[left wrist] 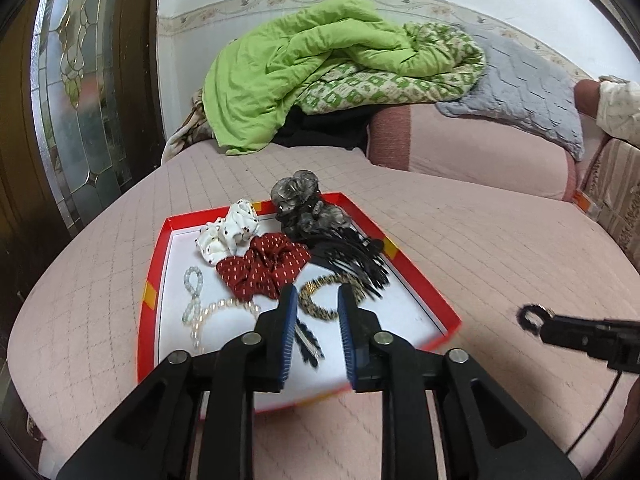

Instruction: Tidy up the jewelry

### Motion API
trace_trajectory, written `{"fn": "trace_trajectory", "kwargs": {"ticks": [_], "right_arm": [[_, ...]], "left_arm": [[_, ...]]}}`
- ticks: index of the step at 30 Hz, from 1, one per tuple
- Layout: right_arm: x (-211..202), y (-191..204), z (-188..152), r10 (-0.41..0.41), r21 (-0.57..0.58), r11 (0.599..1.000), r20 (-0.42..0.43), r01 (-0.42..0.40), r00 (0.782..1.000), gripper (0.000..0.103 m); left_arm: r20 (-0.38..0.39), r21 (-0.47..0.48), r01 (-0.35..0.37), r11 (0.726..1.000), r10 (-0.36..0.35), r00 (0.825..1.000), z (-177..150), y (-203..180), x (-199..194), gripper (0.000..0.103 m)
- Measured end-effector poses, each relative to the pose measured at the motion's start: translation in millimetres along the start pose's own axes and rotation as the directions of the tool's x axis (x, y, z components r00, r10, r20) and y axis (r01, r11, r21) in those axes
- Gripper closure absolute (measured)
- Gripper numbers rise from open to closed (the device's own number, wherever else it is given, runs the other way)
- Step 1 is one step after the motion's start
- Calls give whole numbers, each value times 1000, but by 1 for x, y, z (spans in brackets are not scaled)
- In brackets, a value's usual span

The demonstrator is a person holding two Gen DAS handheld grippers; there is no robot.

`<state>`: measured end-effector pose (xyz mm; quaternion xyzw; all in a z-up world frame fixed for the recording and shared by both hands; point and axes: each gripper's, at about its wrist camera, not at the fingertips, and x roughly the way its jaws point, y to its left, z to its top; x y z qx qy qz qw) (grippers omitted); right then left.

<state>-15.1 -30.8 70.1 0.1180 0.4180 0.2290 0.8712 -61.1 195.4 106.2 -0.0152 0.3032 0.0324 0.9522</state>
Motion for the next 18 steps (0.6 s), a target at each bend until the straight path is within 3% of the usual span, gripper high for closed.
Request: {"fn": "trace_trajectory", "kwargs": {"ticks": [9,16,18], "right_arm": [[-32,27,-31,35,-42,999,23,-34,999,62],[-28,49,-36,43,-61,997,-3,-43,999,58],[-25,58,-37,48,-82,995,-10,-48,999,58]], "left_arm": [[6,-29,-13,999,13,1000,-44,16,-57,65],[-27,-204,-22,979,17,999,-54,58,-63,63],[-18,-238,-30,971,27,999,-55,67,-67,52]]}}
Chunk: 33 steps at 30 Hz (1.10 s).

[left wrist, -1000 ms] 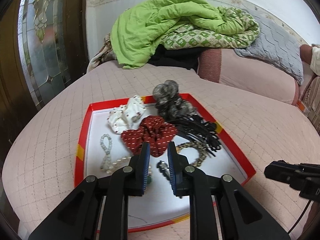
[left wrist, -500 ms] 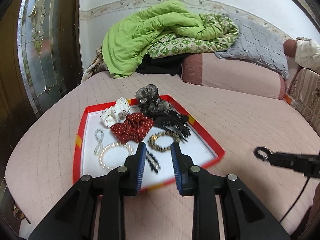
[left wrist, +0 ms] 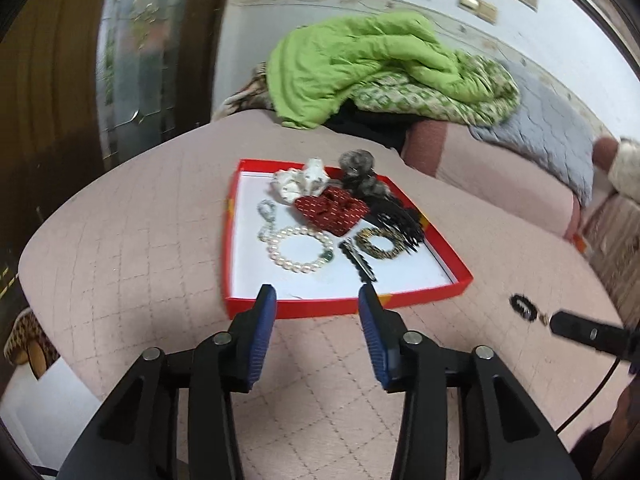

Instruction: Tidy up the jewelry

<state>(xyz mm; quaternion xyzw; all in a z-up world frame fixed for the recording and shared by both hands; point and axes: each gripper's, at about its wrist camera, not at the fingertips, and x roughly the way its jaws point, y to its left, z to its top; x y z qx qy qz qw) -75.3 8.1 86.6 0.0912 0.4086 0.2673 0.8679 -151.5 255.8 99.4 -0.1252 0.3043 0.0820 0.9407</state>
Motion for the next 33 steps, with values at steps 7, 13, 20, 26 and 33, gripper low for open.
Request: {"fn": "trace_trajectory", "kwargs": {"ticks": [7,13,20,26,33], "right_arm": [[17,24,-9,7,-37,999,-28,-9,1000,58],[6,35,-14,-14,-48,999,-24,13,1000,58],[-25,48,-20,-56,-78,995,28,58,998,48],[-61,63,-27,-84,-118,988,100,96,991,45],[-106,73,-36,-110,-160,976,222,148,969,28]], "left_arm": [[-11,-32,-1,999,0,1000,-5,3,-2,40],[8,-8,42,999,-42,999,-8,-8,-19,24],[46,-31,53,998,-51,998,-8,-16,-53,14],[109,19,-13,1000,11,994,-10,-33,-103,5],[205,59,-143,988,129,970,-9,-55,-153,0]]}}
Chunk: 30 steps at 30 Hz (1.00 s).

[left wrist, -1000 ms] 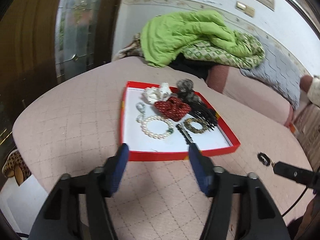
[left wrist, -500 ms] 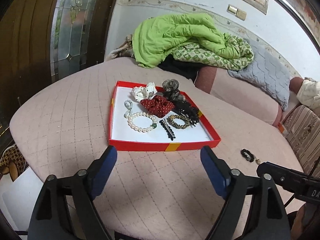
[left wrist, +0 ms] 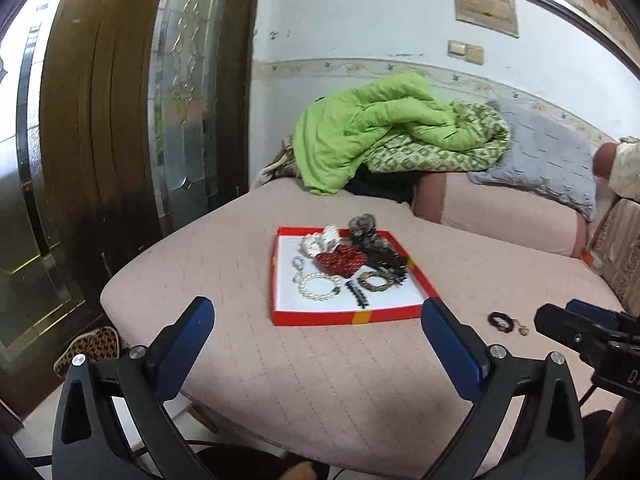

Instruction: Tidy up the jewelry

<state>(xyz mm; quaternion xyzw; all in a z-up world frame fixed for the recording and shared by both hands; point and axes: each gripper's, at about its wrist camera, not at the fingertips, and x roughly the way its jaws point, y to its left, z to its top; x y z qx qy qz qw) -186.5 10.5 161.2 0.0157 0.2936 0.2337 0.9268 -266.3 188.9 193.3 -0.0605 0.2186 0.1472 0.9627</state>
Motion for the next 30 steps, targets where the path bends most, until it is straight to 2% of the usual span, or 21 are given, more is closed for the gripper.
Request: {"fn": "trace_trajectory", "kwargs": {"ticks": [3,6,9,12,14,16,18,19,20,22,24,28,30], "right_arm": [[-13,-1,1,-18,-26,999,39,19,999,22],[-23,-4,-1,-43,-53,997,90,48,995,17],[-26,-5,-8,-56,-66,996,128,65,990,11],[-18,-4,-20,-29,-71,997,122,38,992,11],[-14,-3,-30,-15,-84,996,132,26,991,11],[-11,-2,-36,-11,-111,994,138,26,990,11],[-10,-3,-38,-11,-132,991,152,32,988,11],[-10,-6,-40,-16,-138,990,162,39,987,10],[-8,-8,-41,-26,-138,989,169,50,985,10],[-1,-16,-47,-48,-130,989,174,71,984,9],[11,-22,-51,-63,-119,989,155,82,986,9],[33,-32,-44,-42,-102,993,120,54,992,9],[43,-33,-39,-40,-112,992,119,53,992,9]], "left_arm": [[-4,-18,-39,999,39,999,0,-1,-5,0],[-49,-54,-104,993,101,994,-1,4,-2,0],[-95,-39,-171,985,167,981,-4,6,10,0],[-131,-3,-182,983,180,975,-9,2,19,0],[-110,7,-133,991,133,985,-14,0,19,0],[-70,-37,-14,999,12,997,-20,2,17,0],[4,-111,95,989,-95,995,-24,8,15,0],[36,-137,100,985,-96,995,-24,10,17,0],[33,-143,63,988,-58,998,-24,10,21,0],[-45,-89,-25,996,21,999,-26,4,38,0],[-113,-32,-60,998,56,992,-32,-1,55,0],[-135,-22,-103,994,99,986,-34,-4,69,0],[-156,-26,-99,995,94,983,-31,-4,78,0]]}}
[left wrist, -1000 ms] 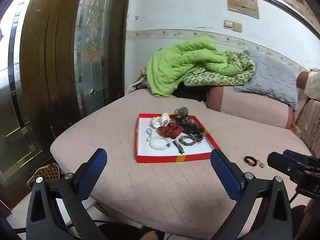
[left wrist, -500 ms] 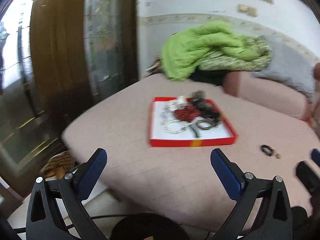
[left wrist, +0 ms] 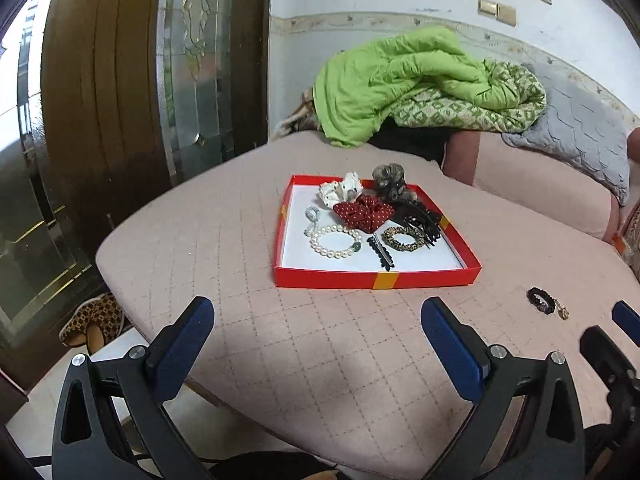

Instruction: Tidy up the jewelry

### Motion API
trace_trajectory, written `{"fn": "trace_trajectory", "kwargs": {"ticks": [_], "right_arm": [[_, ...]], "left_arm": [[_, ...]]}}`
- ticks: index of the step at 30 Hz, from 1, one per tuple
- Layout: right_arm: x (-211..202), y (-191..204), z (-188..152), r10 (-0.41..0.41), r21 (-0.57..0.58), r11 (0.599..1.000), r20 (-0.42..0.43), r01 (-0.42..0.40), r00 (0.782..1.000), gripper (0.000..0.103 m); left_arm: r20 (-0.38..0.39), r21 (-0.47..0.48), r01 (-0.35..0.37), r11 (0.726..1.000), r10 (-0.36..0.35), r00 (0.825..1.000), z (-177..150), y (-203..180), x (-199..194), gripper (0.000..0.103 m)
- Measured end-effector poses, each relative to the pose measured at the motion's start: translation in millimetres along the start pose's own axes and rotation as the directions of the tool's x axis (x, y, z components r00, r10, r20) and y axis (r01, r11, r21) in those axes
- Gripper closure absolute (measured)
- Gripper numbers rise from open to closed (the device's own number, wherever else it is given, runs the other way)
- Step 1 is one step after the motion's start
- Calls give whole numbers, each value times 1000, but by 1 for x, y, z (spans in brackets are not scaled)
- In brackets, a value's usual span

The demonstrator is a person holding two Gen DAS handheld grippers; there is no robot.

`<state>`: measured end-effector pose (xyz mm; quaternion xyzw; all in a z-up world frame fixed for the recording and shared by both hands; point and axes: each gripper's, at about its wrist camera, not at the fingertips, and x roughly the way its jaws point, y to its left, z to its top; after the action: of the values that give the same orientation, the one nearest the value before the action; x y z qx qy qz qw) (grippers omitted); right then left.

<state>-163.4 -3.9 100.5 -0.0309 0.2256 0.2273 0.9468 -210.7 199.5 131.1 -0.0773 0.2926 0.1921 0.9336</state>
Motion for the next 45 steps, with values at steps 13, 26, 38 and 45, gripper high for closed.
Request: {"fn": "trace_trajectory", "kwargs": {"ticks": [13,26,38,45], "right_arm": [[41,-4,-3,26,-25,999,-85,-28,996,9],[31,-13,-3,-32,1,999,-67,33,997,8],[37,-10,-6,-42,-25,999,-98,39,994,8],[40,-8,-7,-48,-35,998,-111,45,993,8]], "left_arm": [[23,14,-211,977,211,977,1,-17,6,0],[-61,-11,-163,987,162,985,-7,-21,28,0],[-69,9,-152,988,152,986,-8,-31,33,0],[-70,11,-155,988,155,985,-8,-32,33,0]]}}
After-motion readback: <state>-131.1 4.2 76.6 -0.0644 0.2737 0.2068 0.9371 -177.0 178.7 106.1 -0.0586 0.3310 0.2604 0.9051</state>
